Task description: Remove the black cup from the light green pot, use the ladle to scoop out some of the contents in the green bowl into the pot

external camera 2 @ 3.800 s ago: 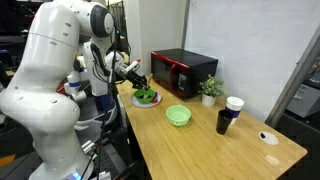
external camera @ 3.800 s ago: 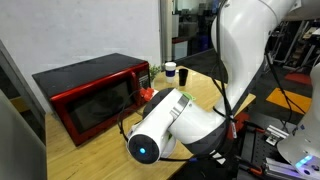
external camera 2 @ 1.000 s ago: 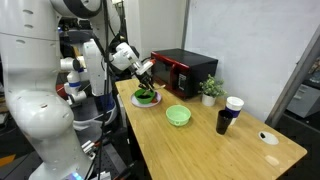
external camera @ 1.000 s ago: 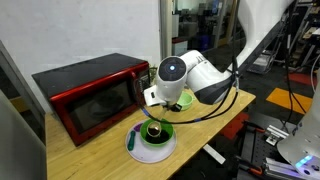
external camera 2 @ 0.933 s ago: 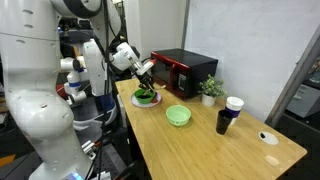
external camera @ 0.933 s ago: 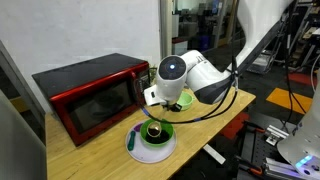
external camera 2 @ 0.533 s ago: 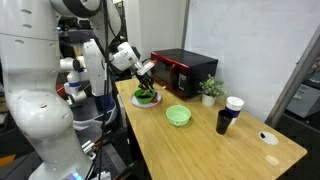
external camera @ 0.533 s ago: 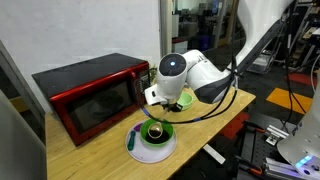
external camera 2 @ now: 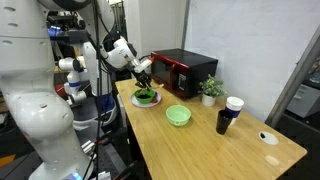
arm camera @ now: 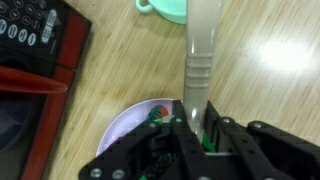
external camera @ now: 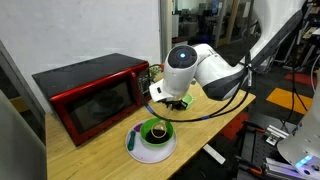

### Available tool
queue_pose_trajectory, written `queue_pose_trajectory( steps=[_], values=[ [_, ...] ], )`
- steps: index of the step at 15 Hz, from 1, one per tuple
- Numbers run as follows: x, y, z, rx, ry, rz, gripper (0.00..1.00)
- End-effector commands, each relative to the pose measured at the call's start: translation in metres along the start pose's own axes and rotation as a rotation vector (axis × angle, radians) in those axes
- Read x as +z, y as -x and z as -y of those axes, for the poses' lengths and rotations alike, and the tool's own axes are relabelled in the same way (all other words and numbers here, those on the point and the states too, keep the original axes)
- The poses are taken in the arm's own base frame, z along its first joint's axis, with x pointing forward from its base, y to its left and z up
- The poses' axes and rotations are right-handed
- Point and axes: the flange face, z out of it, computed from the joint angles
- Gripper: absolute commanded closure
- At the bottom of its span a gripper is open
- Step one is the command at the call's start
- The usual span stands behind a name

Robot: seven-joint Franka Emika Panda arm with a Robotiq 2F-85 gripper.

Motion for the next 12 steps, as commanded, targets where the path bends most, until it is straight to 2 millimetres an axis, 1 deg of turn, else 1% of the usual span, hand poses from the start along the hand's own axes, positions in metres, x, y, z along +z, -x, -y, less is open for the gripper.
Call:
queue_pose_trajectory(
  steps=[1, 6, 12],
  values=[
    [-0.022, 0.015, 0.015, -0.004, 0.025, -0.025, 0.94],
    [-0.038, 0.032, 0.025, 0.021, 0.052, -0.076, 0.94],
    [-0.042, 0.056, 0.033, 0.041, 0.049, -0.128, 0.94]
  ],
)
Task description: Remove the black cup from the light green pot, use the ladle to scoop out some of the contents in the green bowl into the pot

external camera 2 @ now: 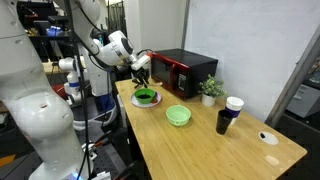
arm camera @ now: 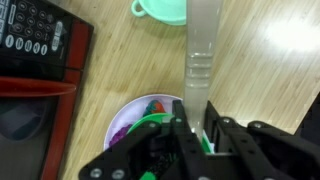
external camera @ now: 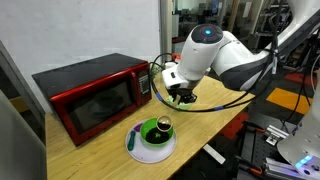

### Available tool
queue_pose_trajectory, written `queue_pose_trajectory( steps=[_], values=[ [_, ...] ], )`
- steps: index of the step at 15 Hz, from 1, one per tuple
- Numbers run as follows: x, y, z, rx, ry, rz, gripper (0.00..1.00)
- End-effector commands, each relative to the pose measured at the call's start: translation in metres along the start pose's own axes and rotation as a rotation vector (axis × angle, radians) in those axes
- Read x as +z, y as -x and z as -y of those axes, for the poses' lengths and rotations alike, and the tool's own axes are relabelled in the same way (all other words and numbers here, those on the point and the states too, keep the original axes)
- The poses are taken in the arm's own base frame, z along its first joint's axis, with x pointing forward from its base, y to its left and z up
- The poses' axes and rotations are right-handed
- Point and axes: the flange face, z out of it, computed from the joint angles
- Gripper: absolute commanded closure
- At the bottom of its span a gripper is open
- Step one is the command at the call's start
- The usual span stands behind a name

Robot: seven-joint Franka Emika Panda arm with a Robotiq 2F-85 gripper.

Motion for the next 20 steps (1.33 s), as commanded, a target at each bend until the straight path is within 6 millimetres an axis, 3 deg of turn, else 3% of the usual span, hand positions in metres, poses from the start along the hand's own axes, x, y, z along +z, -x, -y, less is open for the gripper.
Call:
queue_pose_trajectory(
  steps=[1, 13, 20],
  values=[
    [-0.006, 0.019, 0.008, 0.010, 0.005, -0.043, 0.94],
    [-0.003, 0.067, 0.032, 0.197, 0.016, -0.192, 0.94],
    [0.003, 0.109, 0.055, 0.298, 0.011, -0.275, 0.94]
  ],
)
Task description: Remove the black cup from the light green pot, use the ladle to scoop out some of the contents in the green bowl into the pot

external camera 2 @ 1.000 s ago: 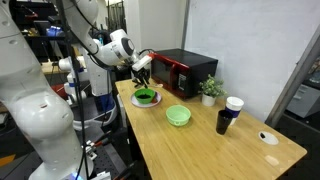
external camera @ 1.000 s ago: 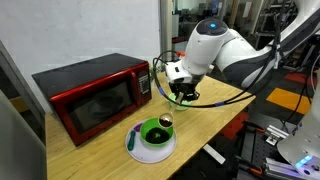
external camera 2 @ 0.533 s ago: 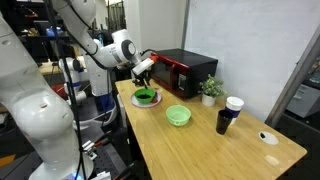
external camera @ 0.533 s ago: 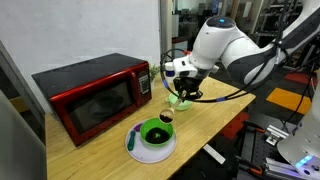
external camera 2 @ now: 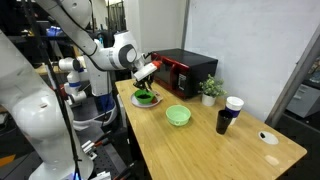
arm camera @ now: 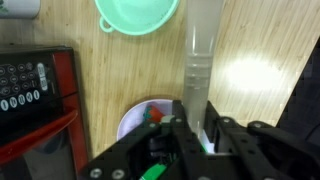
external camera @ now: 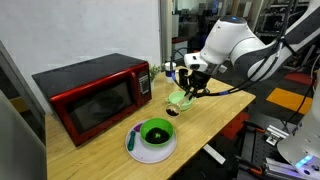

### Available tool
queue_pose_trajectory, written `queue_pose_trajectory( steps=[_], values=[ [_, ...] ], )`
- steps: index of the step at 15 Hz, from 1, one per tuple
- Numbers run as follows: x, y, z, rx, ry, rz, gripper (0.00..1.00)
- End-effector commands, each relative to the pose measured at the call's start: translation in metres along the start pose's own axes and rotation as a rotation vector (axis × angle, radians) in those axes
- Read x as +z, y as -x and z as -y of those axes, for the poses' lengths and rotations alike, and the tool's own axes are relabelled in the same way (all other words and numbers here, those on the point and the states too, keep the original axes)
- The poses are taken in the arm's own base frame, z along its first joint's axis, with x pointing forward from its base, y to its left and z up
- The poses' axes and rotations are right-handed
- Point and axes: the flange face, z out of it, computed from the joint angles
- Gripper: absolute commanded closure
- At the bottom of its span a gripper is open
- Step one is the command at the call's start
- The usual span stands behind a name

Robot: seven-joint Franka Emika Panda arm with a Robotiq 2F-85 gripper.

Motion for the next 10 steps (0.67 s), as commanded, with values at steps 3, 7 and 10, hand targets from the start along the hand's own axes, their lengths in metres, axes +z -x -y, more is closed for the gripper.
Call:
queue_pose_trajectory(
  steps=[3, 7, 10],
  values=[
    [-0.011, 0.041, 0.009, 0.080, 0.009, -0.086, 0.94],
    [-0.020, 0.057, -0.005, 0.158, -0.006, -0.136, 0.94],
    [-0.025, 0.070, -0.009, 0.216, -0.005, -0.148, 0.94]
  ],
)
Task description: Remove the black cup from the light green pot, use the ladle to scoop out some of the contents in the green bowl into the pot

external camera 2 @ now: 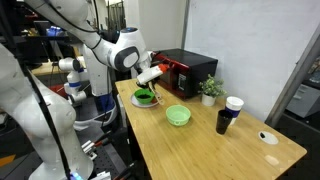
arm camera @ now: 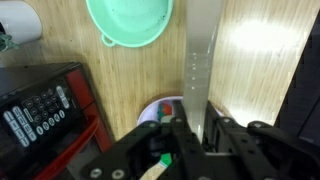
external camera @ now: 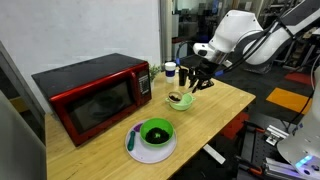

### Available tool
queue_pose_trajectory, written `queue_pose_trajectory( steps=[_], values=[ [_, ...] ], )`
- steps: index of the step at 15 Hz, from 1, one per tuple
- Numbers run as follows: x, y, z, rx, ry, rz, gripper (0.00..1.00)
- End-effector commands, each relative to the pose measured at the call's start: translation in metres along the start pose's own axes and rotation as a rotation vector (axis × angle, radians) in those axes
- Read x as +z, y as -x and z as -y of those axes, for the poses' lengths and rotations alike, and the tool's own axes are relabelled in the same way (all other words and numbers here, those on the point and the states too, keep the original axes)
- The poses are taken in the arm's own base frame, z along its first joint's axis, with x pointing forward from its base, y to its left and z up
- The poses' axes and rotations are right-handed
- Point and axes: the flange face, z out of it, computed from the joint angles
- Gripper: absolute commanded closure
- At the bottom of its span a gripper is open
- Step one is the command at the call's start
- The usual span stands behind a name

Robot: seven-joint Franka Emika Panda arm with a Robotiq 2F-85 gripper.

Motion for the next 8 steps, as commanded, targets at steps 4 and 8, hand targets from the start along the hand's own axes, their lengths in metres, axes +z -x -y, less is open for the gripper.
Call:
queue_pose_trajectory(
  steps=[4, 8],
  values=[
    [-0.017, 0.027, -0.010, 0.133, -0.003, -0.010, 0.94],
    [-0.021, 0.040, -0.014, 0.216, -0.004, 0.001, 0.94]
  ],
)
